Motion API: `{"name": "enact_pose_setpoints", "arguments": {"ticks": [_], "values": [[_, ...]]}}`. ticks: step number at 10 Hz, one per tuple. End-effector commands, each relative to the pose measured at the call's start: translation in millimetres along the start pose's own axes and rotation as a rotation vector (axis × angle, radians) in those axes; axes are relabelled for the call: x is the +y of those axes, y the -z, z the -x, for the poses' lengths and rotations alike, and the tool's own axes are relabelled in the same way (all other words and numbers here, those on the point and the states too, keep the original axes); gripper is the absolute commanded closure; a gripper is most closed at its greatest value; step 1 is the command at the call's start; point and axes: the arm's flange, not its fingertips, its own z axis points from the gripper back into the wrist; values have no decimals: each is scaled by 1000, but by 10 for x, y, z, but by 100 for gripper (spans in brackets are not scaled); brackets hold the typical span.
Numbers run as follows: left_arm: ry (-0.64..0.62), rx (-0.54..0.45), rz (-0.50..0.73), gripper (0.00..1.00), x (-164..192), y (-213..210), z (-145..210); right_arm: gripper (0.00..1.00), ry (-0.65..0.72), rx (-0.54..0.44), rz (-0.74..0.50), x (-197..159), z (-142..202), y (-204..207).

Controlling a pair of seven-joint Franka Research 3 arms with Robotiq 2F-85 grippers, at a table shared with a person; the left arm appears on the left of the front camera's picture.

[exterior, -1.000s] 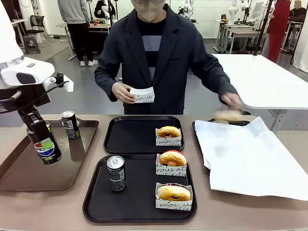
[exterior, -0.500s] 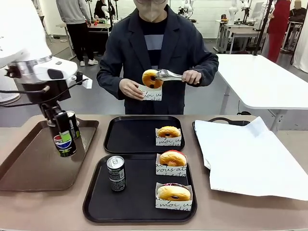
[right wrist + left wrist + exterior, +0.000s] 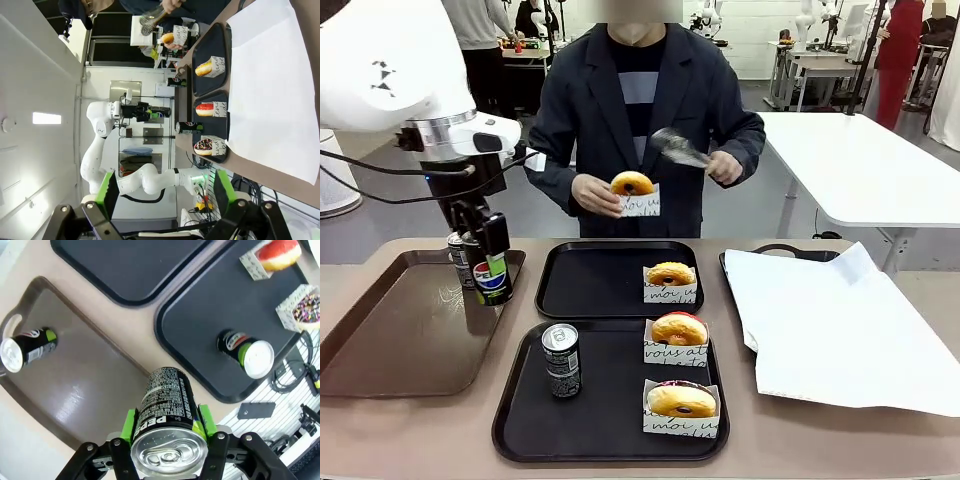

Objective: Set up donuts and drinks on trays.
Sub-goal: Pick up one Pepsi coke from the Handle tray and place it on the Flat Tray without a Pepsi coke.

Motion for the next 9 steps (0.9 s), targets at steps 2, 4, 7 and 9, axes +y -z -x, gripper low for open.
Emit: {"name": "enact_pose_setpoints", "arguments": {"ticks": [2, 4, 7, 9], "values": [[-75, -15, -11, 42, 110, 24, -362, 0, -7, 3, -13, 9, -3, -4], [-112, -30, -22, 42, 171, 126, -579, 0, -7, 3, -13, 9, -3, -4], [-132, -67, -40, 42, 247, 288, -824, 0, -7, 3, -13, 9, -3, -4], [-154, -96, -78, 42, 290, 402, -986, 0, -7, 3, -13, 9, -3, -4]]}}
